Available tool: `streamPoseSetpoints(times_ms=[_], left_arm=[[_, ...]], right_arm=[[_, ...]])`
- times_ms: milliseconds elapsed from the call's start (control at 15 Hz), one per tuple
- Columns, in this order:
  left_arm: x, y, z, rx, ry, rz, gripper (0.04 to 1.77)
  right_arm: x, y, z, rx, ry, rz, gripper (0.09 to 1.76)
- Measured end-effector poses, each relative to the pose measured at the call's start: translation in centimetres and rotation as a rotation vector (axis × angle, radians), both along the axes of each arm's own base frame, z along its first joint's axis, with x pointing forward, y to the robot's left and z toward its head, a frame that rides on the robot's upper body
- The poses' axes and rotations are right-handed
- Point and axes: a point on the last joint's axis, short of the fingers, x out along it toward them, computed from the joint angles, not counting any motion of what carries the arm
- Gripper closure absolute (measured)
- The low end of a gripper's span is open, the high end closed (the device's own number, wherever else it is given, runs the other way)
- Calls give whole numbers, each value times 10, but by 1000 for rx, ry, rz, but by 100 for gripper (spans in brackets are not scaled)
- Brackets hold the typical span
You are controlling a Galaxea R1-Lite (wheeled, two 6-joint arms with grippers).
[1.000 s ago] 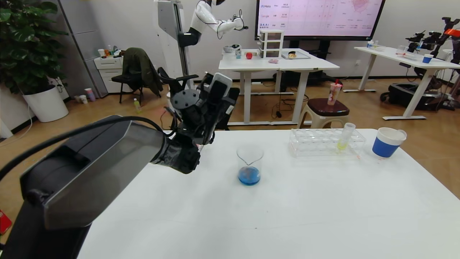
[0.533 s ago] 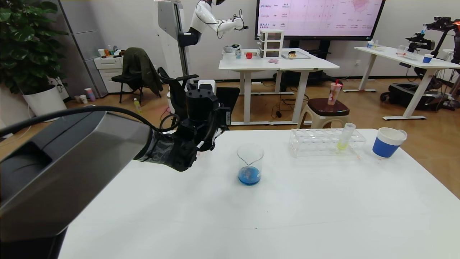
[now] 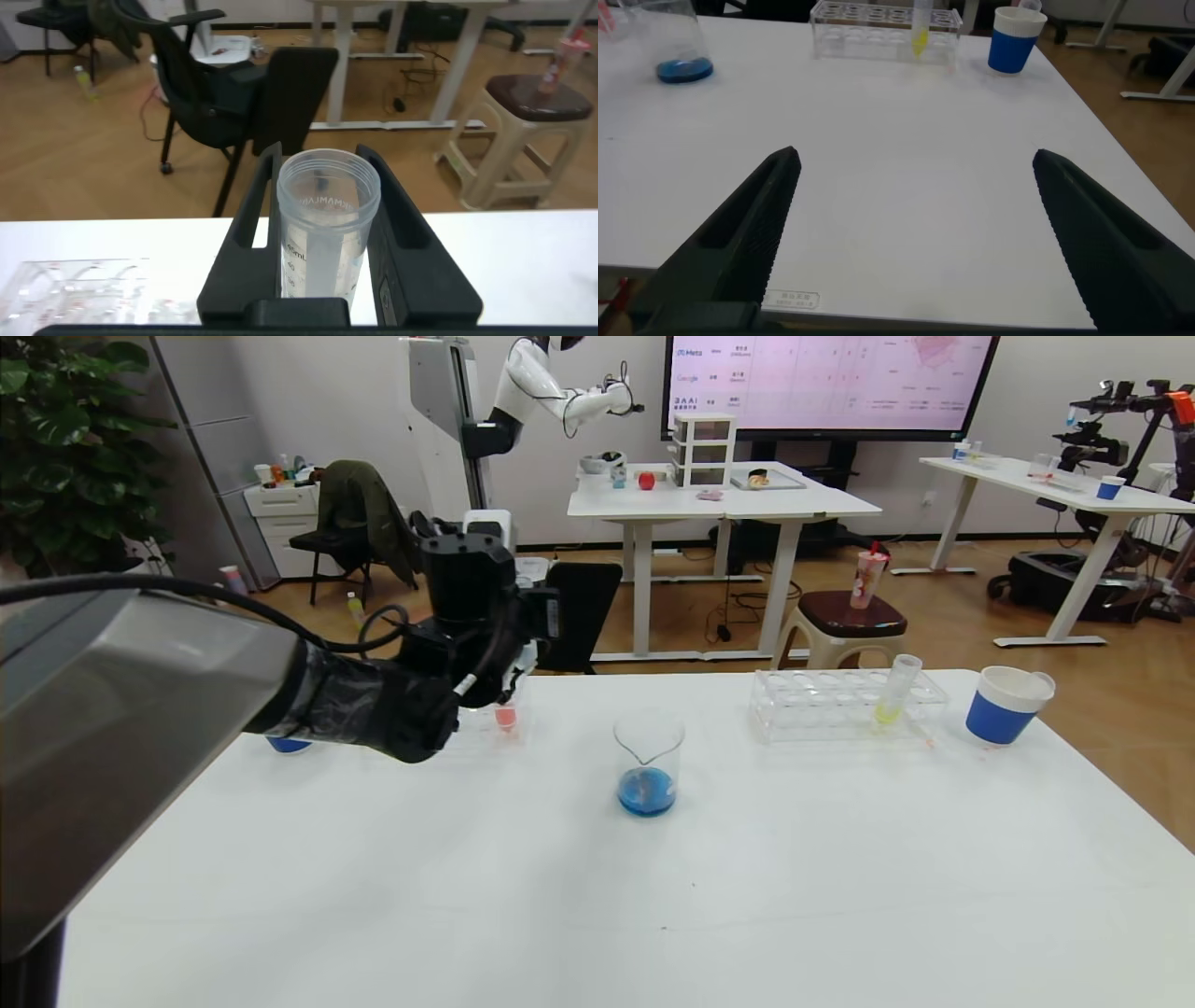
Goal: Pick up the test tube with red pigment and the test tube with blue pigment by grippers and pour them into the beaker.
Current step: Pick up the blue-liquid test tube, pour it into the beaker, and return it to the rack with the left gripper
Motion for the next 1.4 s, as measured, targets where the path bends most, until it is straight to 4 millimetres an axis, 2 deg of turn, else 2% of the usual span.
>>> streamPoseSetpoints(times_ms=[267, 467, 667, 800, 1067, 1400], left_arm=[[11, 92, 12, -6, -2, 117, 128], [13, 168, 8, -28, 16, 222, 128], [12, 224, 1, -35, 31, 278, 128], [14, 243, -5, -33, 30, 309, 128], [25, 263, -17, -25, 16, 348, 128], [41, 283, -42, -27, 44, 389, 128]], right_arm=[[0, 0, 0, 0, 0, 0, 11], [0, 0, 0, 0, 0, 0, 11], [0, 0, 0, 0, 0, 0, 11], [0, 0, 0, 0, 0, 0, 11], [0, 0, 0, 0, 0, -1, 11], [0, 0, 0, 0, 0, 0, 11]])
